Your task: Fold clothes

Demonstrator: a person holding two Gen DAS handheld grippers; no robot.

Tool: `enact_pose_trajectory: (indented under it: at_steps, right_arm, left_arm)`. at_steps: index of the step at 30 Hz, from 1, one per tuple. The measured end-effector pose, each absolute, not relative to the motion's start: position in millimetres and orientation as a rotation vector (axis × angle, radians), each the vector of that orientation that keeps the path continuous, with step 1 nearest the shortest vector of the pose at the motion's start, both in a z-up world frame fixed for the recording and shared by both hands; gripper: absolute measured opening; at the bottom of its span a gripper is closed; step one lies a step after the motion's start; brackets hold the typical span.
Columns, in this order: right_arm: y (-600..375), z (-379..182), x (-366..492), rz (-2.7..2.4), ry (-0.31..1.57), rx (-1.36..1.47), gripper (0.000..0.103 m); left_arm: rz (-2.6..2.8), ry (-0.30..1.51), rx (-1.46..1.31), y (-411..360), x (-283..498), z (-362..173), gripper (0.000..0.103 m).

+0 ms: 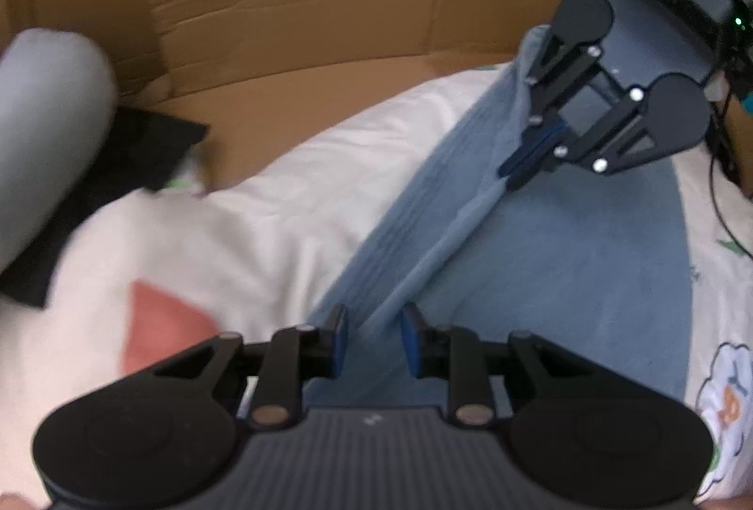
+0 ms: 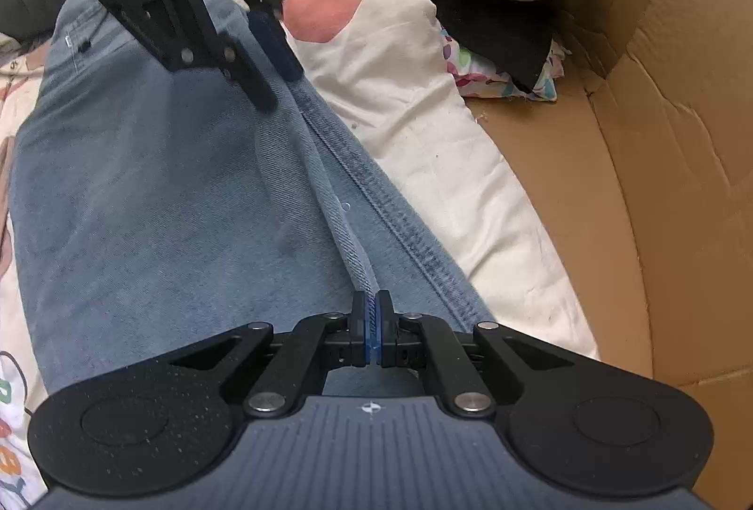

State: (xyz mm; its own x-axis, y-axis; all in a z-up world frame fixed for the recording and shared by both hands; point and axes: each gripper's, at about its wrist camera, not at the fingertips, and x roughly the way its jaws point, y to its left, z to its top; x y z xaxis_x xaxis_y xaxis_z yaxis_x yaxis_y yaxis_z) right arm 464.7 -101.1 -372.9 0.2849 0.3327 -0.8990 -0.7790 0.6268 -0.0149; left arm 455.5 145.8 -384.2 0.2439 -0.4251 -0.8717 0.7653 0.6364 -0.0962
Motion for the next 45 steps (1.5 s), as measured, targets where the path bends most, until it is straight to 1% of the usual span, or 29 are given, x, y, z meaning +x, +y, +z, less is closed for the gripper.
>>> enact_pose_trajectory:
  at_steps: [6,11,14,20,24,31,32,33,34,35,36,39,42,43,44,45]
  right_arm:
    - [-107.9,-374.0,456.5,0.785,0.991,-0.482,0.0]
    - [-112.5,-378.1,448.9,0.752,0.959,-0.414,0.0]
    - [-115.5,-381.6,449.5,0.745,0.972,-0.368,0.0]
    - [-124.1,-377.9,453.2,0.714,0.976,-0.288,0.001]
    - [-122.7,-380.3,453.8,0.704,0.958,-0.311,0.004]
    - [-115.9,-385.3,464.2,0.717,0.954,-0.335,0.006]
    - [-114.6,-384.2,464.6,0.718,0.948,-0.349,0.007]
    - [-113.5,-382.5,465.0,0.72,0.939,-0.362,0.021]
    - [-112.8,-379.9,465.2,0.722,0.927,-0.371,0.027]
    - [-112.3,-377.0,465.3,0.726,0.913,-0.379,0.038]
    - [-111.9,-374.2,465.4,0.73,0.9,-0.385,0.043]
    - [-109.5,-372.7,469.5,0.742,0.901,-0.406,0.043]
    - [-108.4,-382.9,477.4,0.737,0.937,-0.436,0.042]
    - [-108.5,-387.1,480.0,0.739,0.956,-0.438,0.04]
    - [-108.5,-390.6,481.4,0.743,0.973,-0.443,0.02]
    - [-108.1,-393.4,481.9,0.75,0.986,-0.451,0.012]
  left_arm:
    - [-0.859,1.042,0.357,130.7,455.2,-395.8,0.026]
    - [-0.848,1.038,0.355,130.6,452.7,-403.7,0.015]
    - [-0.852,1.023,0.339,134.6,450.4,-403.7,0.012]
    - [-0.837,1.023,0.303,138.2,451.8,-404.4,0.008]
    - [-0.836,1.012,0.298,140.1,449.9,-404.9,0.007]
    - [-0.846,0.986,0.283,144.4,447.3,-405.3,0.005]
    - [-0.847,0.983,0.284,144.4,447.0,-404.5,0.005]
    - [-0.849,0.98,0.285,144.6,447.1,-403.7,0.005]
    - [-0.851,0.976,0.285,144.9,447.1,-402.6,0.005]
    - [-0.852,0.972,0.285,145.2,447.2,-401.4,0.005]
    - [-0.854,0.969,0.285,145.5,447.3,-400.3,0.005]
    - [-0.857,0.962,0.283,146.5,447.8,-399.2,0.005]
    - [-0.853,0.969,0.287,146.8,448.6,-399.7,0.005]
    - [-0.849,0.977,0.293,147.0,448.9,-399.6,0.007]
    - [-0.842,0.982,0.3,149.0,448.5,-398.4,0.011]
    - [-0.833,0.985,0.309,152.0,447.7,-396.6,0.013]
